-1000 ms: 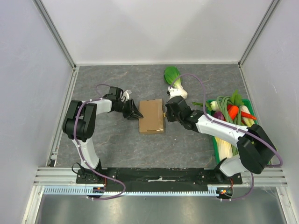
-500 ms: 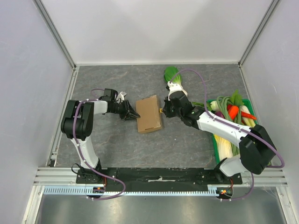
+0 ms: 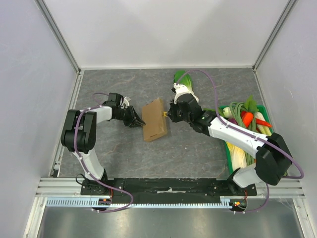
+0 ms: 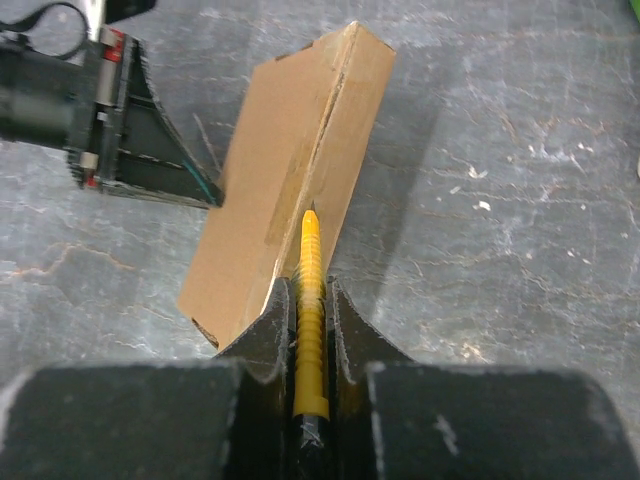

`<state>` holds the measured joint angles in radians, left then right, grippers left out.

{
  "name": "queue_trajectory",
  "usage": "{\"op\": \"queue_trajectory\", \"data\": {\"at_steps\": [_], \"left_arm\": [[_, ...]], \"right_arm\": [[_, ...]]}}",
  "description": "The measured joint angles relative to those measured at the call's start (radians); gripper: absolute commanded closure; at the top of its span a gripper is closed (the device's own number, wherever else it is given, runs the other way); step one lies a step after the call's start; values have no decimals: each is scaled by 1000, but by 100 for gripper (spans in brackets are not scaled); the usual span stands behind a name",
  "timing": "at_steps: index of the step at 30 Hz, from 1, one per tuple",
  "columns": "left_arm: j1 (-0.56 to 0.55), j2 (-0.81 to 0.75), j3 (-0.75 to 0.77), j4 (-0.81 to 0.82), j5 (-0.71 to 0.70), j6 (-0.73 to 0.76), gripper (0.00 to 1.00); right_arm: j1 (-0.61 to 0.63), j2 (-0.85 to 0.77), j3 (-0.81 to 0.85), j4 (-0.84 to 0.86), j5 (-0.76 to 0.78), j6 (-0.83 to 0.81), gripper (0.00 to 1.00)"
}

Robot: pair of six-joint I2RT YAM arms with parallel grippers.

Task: Unpack the express box

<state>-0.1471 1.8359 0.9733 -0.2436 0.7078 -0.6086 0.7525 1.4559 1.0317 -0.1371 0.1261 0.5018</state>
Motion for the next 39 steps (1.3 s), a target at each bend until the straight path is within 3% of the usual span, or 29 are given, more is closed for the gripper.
{"op": "queue_trajectory", "data": {"at_steps": [11,22,30,39], "left_arm": [[-6,-23,10,-84,-159,17,83],[-6,-24,11,-108,-201,26,83],[-6,-101,15,-158,-317,27,73],[-5,-202,116,-209,-405,35,71]], "right_arm": [[98,48,113,40,-60,-6,100],[121,124,179,66,-82,-8,100],[135,152,222,48,-81,-32,100],[136,146,233,24,-48,-55,100]]}}
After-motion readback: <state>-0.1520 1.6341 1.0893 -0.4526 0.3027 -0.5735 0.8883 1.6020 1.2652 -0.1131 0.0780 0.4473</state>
